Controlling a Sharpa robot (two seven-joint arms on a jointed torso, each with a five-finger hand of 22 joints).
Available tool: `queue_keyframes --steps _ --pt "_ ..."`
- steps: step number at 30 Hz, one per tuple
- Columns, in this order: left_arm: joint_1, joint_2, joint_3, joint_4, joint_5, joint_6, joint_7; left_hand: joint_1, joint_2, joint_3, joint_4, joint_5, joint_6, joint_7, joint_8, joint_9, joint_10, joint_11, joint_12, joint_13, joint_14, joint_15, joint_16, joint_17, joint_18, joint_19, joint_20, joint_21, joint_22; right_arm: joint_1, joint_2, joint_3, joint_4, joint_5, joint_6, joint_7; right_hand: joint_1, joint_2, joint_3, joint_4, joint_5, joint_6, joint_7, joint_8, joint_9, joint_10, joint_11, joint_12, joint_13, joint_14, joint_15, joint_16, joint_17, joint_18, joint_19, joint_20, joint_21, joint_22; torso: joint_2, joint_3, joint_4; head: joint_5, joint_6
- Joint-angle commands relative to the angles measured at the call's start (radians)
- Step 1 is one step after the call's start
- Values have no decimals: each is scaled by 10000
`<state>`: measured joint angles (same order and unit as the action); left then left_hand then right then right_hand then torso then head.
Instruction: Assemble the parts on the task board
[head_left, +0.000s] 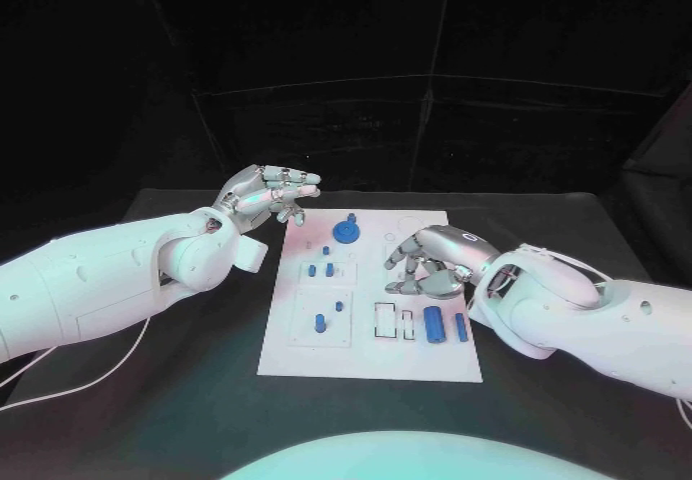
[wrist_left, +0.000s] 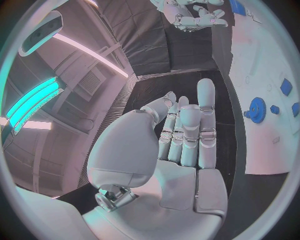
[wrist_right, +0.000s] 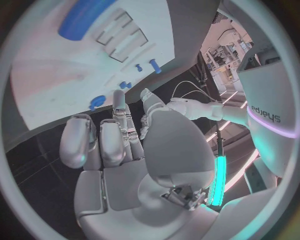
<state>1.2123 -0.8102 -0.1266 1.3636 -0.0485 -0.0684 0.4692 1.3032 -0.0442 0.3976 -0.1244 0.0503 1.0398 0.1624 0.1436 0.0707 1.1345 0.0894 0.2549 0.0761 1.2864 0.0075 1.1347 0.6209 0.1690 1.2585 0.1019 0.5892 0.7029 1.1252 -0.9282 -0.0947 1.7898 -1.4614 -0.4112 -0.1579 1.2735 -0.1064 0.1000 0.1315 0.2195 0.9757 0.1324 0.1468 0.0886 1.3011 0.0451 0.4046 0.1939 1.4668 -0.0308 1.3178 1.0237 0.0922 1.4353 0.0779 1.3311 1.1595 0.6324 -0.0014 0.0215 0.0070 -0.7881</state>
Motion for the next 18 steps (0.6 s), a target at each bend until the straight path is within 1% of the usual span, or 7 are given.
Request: queue_keyframes --steps 1,4,7,8,13,16,18 --pt "14 2 5 28 42 73 61 38 -6 -58 -5 26 -9 60 8 -12 -70 22 35 14 -64 -19 23 -12 131 19 15 -54 -17 43 -392 -12 174 1546 172 -1267 -504 -45 -404 497 516 222 -123 215 72 289 -118 580 564 333 -120 165 239 -155 57 -135 165 229 -11 -20 -99 -148 43" --pt "11 -5 -18 35 42 76 65 38 -6 -58 -5 26 -9 60 8 -12 -70 22 35 14 -64 -19 23 -12 131 19 15 -54 -17 57 -820 -20 308 1598 346 -1888 -673 12 -855 978 609 402 -246 528 216 251 -257 1556 1668 361 -195 388 579 -196 144 -265 370 529 -25 -4 -162 -217 50" --pt "8 -30 -55 49 42 77 71 27 -9 -68 1 25 -8 61 9 -12 -71 23 41 14 -66 -17 24 -15 131 19 16 -57 -19 -6 -1064 -26 429 1457 449 -2389 -470 150 -1289 1413 515 317 -306 811 402 -22 -307 3210 3746 360 -217 549 795 -229 192 -336 524 756 -41 9 -223 -248 54" --pt "7 -39 -67 55 42 78 72 27 -9 -68 1 25 -8 61 9 -12 -71 23 41 14 -66 -17 24 -15 131 19 16 -57 -19 -47 -1136 -28 474 1398 511 -2591 -480 168 -1365 1488 487 310 -291 858 433 -40 -287 3456 4078 363 -266 576 850 -259 208 -291 559 816 -46 10 -242 -259 49" --pt "4 -81 -103 87 42 82 77 27 -9 -68 1 25 -8 61 9 -12 -71 23 41 14 -66 -17 24 -15 131 19 16 -57 -19 -275 -1320 -37 640 1170 807 -3518 -375 302 -1833 1575 377 109 -278 1114 626 -328 -254 4105 5162 355 -244 646 940 -267 202 -262 603 883 -64 12 -283 -304 43" --pt "4 -97 -111 101 42 86 81 27 -9 -68 1 25 -8 61 9 -12 -71 23 41 14 -66 -17 24 -15 131 19 16 -57 -19 -438 -1347 -40 765 906 910 -3856 -395 296 -2046 1584 297 19 -277 1205 694 -351 -238 4337 5563 357 -230 671 977 -269 203 -254 618 908 -66 -4 -253 -348 36" --pt "4 -110 -115 109 42 88 83 27 -9 -68 1 25 -8 61 9 -12 -71 23 41 14 -66 -17 24 -15 131 19 16 -57 -19 -512 -1337 -41 820 696 974 -4016 -419 274 -2153 1589 256 -12 -278 1254 728 -351 -233 4438 5741 359 -230 684 999 -274 210 -249 633 935 -59 3 -245 -360 36"
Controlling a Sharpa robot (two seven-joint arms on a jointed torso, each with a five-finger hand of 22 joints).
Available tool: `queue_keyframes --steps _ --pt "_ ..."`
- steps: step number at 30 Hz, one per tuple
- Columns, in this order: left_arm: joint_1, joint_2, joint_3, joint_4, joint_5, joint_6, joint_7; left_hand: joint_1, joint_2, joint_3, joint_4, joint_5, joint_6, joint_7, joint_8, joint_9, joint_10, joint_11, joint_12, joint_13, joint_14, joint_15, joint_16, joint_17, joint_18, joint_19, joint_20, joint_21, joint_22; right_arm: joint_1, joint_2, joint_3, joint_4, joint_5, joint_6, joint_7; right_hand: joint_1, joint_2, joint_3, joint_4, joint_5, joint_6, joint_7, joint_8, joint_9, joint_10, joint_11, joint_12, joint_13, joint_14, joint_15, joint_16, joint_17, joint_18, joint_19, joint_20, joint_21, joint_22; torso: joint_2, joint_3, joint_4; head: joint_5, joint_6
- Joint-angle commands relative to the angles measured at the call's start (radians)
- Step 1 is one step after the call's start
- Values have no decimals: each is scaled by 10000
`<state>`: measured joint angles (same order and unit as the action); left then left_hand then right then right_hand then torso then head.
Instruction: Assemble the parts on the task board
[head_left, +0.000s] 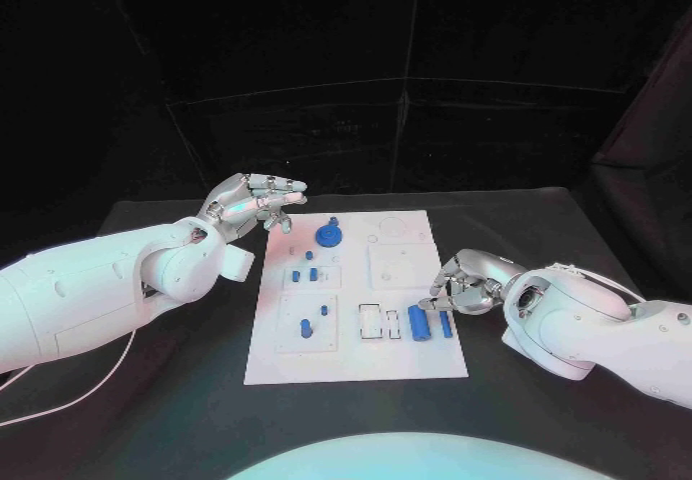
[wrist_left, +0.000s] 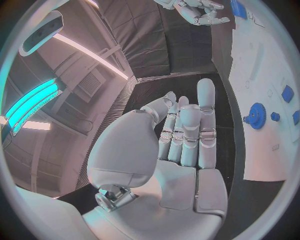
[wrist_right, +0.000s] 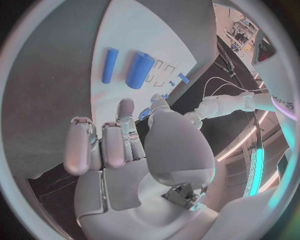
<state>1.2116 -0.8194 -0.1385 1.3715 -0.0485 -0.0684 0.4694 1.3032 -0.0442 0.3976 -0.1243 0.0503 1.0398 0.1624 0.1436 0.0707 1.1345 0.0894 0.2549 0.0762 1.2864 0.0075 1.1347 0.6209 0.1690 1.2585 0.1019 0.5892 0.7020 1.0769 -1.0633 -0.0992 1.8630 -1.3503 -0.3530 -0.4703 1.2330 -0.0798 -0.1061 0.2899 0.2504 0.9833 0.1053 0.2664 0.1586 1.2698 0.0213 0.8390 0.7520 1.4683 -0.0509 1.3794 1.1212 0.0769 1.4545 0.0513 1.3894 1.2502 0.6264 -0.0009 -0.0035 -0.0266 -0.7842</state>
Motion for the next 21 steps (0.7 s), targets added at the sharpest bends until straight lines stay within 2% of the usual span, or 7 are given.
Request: queue_keyframes --steps 1,12,17,21 --pt "10 -23 2 32 42 88 81 27 -9 -69 0 25 -9 61 9 -12 -71 23 41 14 -66 -17 24 -15 131 19 16 -57 -10 -53 24 4 101 -482 419 -940 -28 4 -147 6 -70 -102 -8 86 47 -18 4 185 296 346 -28 77 38 -124 23 18 60 45 0 -2 5 -20 -8" --pt "9 -53 -6 47 42 97 80 8 -14 -85 9 25 -12 64 10 -12 -77 26 49 14 -68 -14 28 -16 131 18 18 -61 -13 -340 402 -1 34 -894 794 -1198 -53 105 -633 10 -96 -225 -61 546 360 899 -39 2676 3306 485 -48 553 1020 -230 205 10 400 617 11 -11 5 -10 -52" --pt "9 -67 -8 43 42 97 78 8 -14 -85 9 25 -12 64 10 -12 -77 26 49 14 -68 -14 28 -16 131 18 18 -61 -13 -459 550 -2 -44 -966 968 -1246 -52 154 -737 9 -87 -262 -82 702 482 1093 -55 3245 3984 538 -58 736 1444 -246 225 0 456 709 9 -14 -17 4 -66" --pt "8 -68 -9 50 42 108 82 8 -14 -85 9 25 -12 64 10 -12 -77 26 49 14 -68 -14 28 -16 131 18 18 -61 -13 -587 745 -1 -149 -1095 1020 -1292 -11 191 -769 4 11 -295 -85 772 543 1118 -59 3378 4169 543 -59 774 1525 -250 227 0 471 734 13 -12 -10 17 -95"
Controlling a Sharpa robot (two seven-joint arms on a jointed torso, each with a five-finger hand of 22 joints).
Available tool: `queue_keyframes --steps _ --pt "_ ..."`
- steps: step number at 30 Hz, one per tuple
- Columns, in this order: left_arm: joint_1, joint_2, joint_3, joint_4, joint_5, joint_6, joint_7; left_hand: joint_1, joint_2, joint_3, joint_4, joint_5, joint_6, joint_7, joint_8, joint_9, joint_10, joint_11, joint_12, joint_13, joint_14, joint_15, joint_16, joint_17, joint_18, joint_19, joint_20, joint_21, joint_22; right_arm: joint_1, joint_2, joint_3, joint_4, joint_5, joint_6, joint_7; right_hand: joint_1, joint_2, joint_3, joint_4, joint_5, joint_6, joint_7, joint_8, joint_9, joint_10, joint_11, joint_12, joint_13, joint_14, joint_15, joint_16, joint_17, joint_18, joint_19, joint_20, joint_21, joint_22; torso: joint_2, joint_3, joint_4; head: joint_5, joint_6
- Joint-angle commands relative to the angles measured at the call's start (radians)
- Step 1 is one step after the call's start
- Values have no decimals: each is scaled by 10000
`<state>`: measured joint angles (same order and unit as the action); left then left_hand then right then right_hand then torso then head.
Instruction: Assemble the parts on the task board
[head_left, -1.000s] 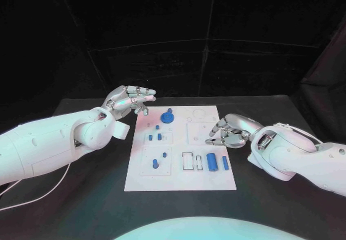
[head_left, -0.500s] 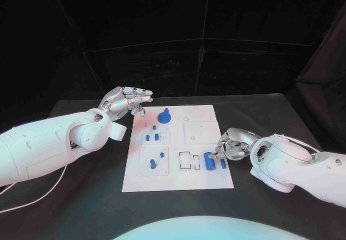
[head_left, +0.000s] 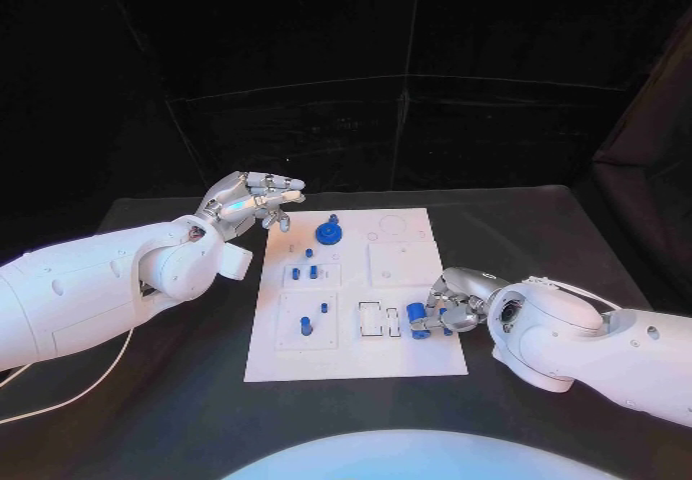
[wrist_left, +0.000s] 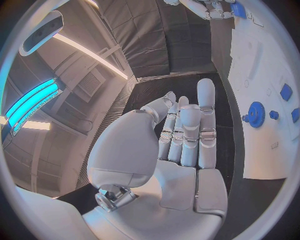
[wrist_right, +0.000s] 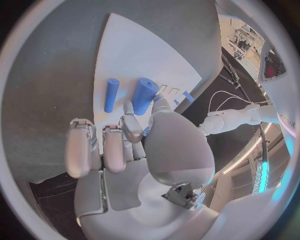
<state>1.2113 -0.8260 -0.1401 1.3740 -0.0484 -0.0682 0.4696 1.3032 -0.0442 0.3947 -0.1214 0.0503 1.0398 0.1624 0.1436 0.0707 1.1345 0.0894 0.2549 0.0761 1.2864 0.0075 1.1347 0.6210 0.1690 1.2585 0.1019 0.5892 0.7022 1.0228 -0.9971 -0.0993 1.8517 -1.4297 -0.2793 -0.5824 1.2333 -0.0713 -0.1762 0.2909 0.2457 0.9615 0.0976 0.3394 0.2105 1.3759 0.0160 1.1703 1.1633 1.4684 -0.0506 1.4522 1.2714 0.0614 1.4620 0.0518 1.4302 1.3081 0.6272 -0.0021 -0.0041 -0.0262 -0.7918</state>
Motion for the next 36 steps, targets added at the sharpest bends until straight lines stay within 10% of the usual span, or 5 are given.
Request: queue_keyframes --steps 1,18,36 --pt "10 -1 6 27 42 105 83 8 -14 -56 -20 25 -12 64 10 -12 -77 26 49 14 -68 -14 27 -17 131 19 17 -61 -15 -76 130 0 -60 -339 293 -201 12 120 -73 -10 110 -91 -8 60 41 57 -5 88 95 541 -61 52 36 -95 151 -4 66 157 6 1 0 9 -22" --pt "6 -34 5 40 42 72 119 8 -14 -56 -20 25 -12 64 10 -12 -77 26 49 14 -68 -14 27 -17 131 19 17 -61 -15 -425 557 4 -390 -759 102 -555 901 570 -82 -130 1400 -210 1 327 288 41 -3 225 507 538 -54 110 184 -105 153 9 111 232 -9 -11 16 39 -47" --pt "3 -17 3 38 42 85 109 8 -14 -56 -20 25 -12 64 10 -12 -77 26 49 14 -68 -14 27 -17 131 19 17 -61 -15 -428 -22 35 664 1238 -2835 744 1143 931 -84 -44 3113 -24 -75 335 377 121 -84 199 661 564 -124 173 377 -119 186 -69 160 322 9 -21 20 71 45"
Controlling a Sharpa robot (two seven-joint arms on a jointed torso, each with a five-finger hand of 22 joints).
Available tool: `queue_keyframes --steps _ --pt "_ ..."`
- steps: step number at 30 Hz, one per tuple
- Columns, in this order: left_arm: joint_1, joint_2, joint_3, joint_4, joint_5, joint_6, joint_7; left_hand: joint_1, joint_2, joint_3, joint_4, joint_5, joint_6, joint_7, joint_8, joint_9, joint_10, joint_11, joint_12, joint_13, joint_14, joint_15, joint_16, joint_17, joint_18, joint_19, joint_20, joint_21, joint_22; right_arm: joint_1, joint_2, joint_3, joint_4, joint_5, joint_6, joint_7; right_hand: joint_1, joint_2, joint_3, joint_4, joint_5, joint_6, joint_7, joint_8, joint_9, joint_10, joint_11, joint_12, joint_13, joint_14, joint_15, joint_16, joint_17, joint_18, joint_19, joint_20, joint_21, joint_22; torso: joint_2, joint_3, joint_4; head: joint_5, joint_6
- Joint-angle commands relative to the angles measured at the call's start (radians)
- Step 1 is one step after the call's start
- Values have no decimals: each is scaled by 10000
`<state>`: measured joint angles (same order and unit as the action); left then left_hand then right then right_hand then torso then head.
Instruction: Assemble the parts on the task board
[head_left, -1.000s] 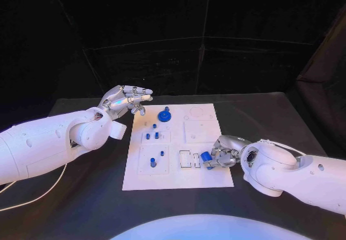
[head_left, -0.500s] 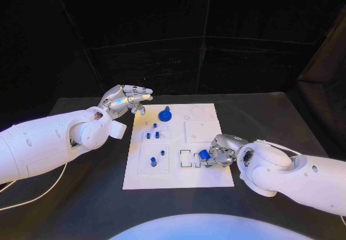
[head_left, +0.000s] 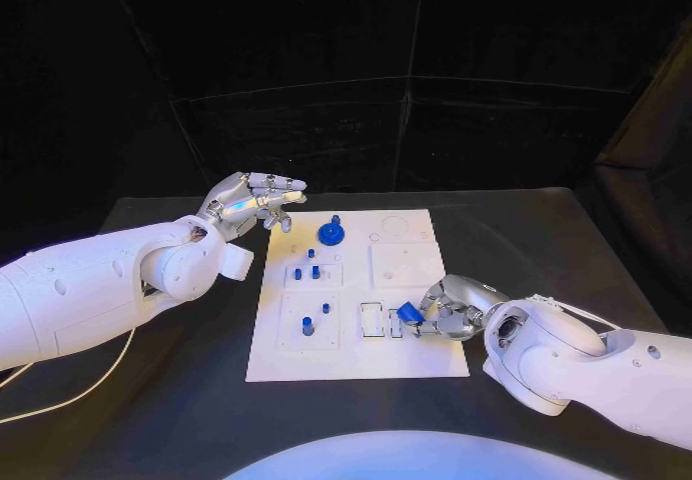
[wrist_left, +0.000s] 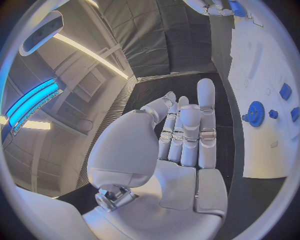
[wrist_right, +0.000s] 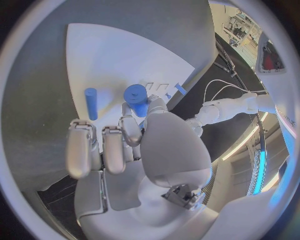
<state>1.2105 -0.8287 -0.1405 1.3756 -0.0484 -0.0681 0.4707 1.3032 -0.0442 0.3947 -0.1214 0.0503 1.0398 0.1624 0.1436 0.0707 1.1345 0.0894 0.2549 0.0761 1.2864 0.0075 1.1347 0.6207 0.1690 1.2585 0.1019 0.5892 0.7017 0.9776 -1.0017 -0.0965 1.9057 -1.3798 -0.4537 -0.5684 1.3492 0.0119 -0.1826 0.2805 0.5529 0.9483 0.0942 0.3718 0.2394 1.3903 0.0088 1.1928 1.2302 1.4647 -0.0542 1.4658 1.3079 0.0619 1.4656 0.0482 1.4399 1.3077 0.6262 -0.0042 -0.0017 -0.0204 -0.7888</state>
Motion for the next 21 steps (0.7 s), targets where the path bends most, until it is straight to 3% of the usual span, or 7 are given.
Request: queue_keyframes --steps 1,6,10,14,21 --pt "11 11 7 23 41 85 98 8 -14 -56 -20 25 -12 64 10 -12 -77 26 48 14 -68 -14 27 -14 130 18 17 -61 -10 26 48 8 149 772 -1169 658 -28 104 -25 66 68 116 -42 9 89 -20 -12 -30 -6 603 -89 42 25 -125 153 -36 67 333 16 -3 -2 19 7" --pt "11 27 7 33 41 92 97 6 -7 -67 -18 27 -16 61 12 -12 -86 24 62 14 -69 -13 36 -10 130 19 19 -66 -16 30 249 15 172 853 -1270 791 -32 115 -38 66 268 133 -51 -18 90 -26 -21 -77 -19 604 -97 44 33 -130 162 -46 79 355 8 -14 3 36 3" --pt "11 36 6 34 41 93 99 6 -7 -68 -18 27 -16 61 12 -12 -87 24 63 14 -69 -13 37 -10 130 19 19 -67 -16 32 479 17 80 874 -1018 727 -102 124 -71 92 302 144 -44 -35 90 -59 -17 -167 -82 603 -97 42 33 -130 161 -45 78 353 6 -13 15 51 4" --pt "11 43 6 40 41 93 100 6 -7 -68 -18 27 -16 61 12 -12 -87 24 63 14 -69 -13 37 -10 130 19 19 -67 -16 33 752 18 -85 882 -648 521 -408 178 -199 107 116 282 -74 -26 111 -57 -31 -248 -113 596 -101 25 5 -129 158 -42 75 351 5 -19 31 62 1" --pt "12 46 6 49 41 85 93 6 -7 -68 -18 27 -16 61 12 -12 -87 24 63 14 -69 -13 37 -10 130 19 19 -67 -16 35 1115 19 -385 648 -79 -42 -936 270 -453 114 -359 688 -214 69 197 -72 -140 -468 -231 581 -180 -18 -59 -121 150 -100 58 330 13 -15 7 103 7"
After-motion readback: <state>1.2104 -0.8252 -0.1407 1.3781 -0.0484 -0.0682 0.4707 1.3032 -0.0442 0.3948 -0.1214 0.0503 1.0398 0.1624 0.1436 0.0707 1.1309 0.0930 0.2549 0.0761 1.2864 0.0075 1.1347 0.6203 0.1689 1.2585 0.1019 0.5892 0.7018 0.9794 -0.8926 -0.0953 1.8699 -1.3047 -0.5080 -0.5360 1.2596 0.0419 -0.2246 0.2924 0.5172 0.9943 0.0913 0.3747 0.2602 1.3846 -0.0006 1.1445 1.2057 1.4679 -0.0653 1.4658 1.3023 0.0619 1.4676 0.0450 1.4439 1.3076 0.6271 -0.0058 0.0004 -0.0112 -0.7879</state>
